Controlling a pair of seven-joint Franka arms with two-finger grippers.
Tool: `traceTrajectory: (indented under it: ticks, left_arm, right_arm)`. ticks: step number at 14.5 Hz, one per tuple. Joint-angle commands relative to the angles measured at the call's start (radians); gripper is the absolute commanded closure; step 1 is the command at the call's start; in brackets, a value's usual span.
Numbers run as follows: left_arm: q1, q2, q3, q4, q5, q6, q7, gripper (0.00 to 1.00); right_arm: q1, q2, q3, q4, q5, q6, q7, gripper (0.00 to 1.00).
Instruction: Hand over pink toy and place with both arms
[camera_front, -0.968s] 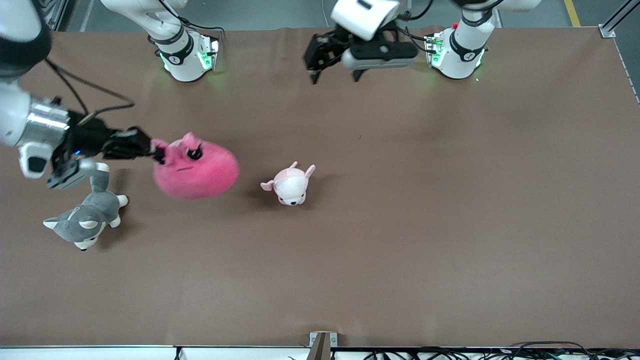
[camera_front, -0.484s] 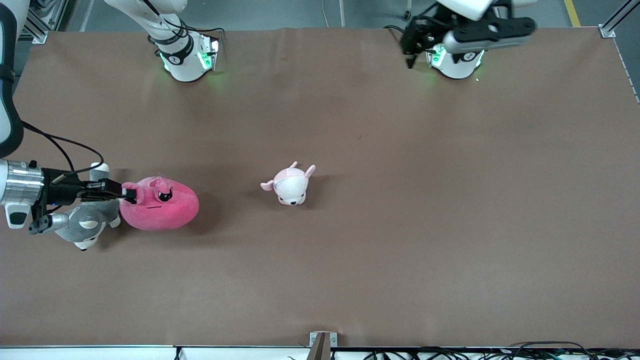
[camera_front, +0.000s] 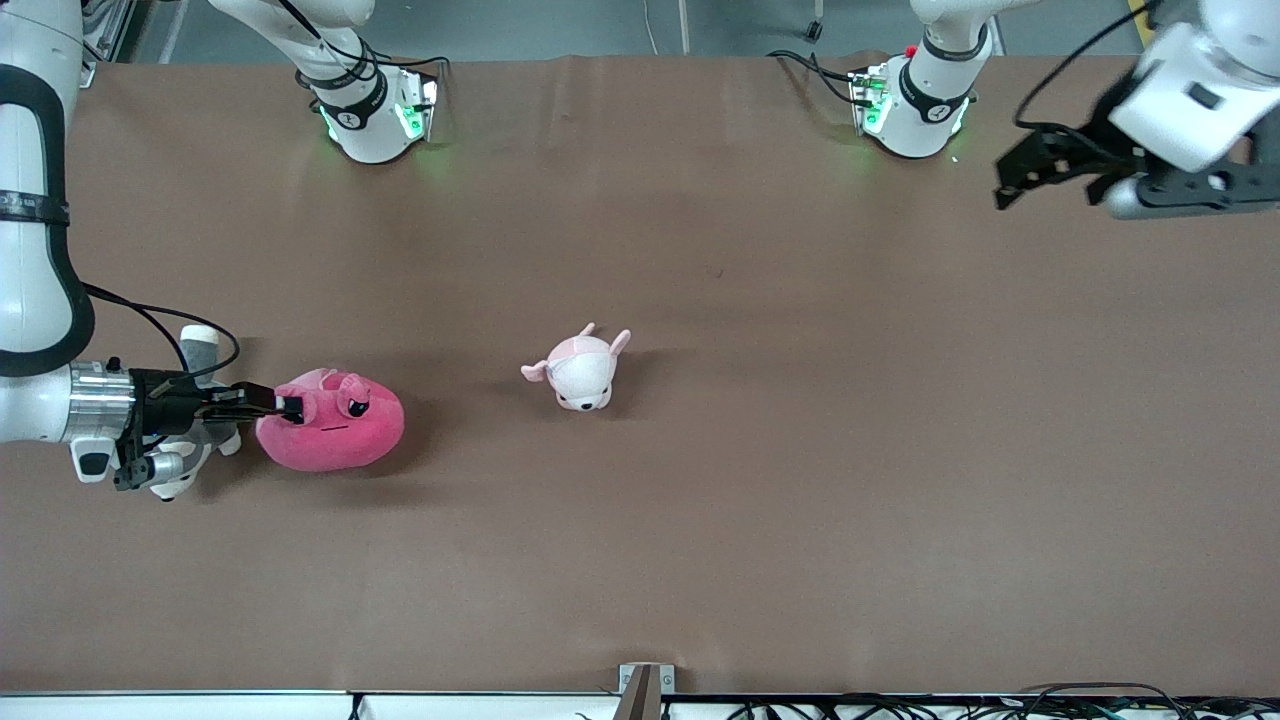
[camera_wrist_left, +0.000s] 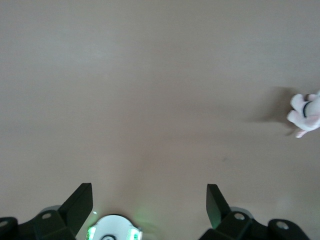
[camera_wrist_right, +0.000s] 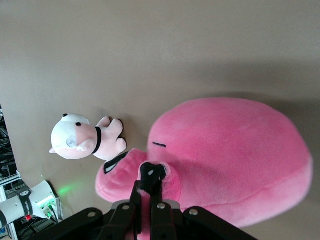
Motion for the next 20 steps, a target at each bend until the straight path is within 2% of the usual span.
traceTrajectory:
  ticks: [1,5,10,13,16,17,18,19,20]
  left_arm:
    - [0.076,-0.048,-0.01,-0.071,-0.005,0.005,0.09,0.0]
    - [0.133,-0.045,-0.01,-0.07,-0.004,0.039,0.175,0.0]
    - [0.135,-0.032,-0.011,-0.033,0.019,0.091,0.172,0.0]
    - [0.135,-0.03,-0.011,-0.033,0.03,0.148,0.172,0.0]
    - [0.139,-0.01,-0.008,-0.033,0.026,0.146,0.173,0.0]
    - [0.147,-0.009,-0.004,-0.033,0.026,0.146,0.173,0.0]
    - [0.151,-0.007,-0.002,-0.033,0.027,0.146,0.173,0.0]
    - [0.151,-0.004,-0.002,-0.033,0.026,0.146,0.173,0.0]
    - [0.151,-0.001,-0.002,-0.033,0.026,0.146,0.173,0.0]
  right_arm:
    - [-0.006,0.013,0.011,0.013,0.021,-0.022,-0.009,1.0]
    - [-0.001,0.03,0.014,-0.009,0.021,-0.022,-0.013,0.99]
    - [-0.001,0.072,0.016,-0.006,0.024,-0.015,-0.017,1.0]
    - [-0.003,0.093,0.016,-0.006,0.079,-0.019,-0.019,0.99]
    - [-0.001,0.122,0.014,-0.006,0.081,-0.007,-0.054,0.96]
    - [-0.001,0.127,0.014,-0.001,0.081,-0.007,-0.054,0.82]
    - [0.002,0.127,0.014,0.003,0.077,-0.007,-0.039,0.33]
    - [0.003,0.119,0.013,0.014,0.066,-0.01,-0.03,0.01]
    - [0.005,0.11,0.007,0.043,0.06,-0.019,-0.014,0.0]
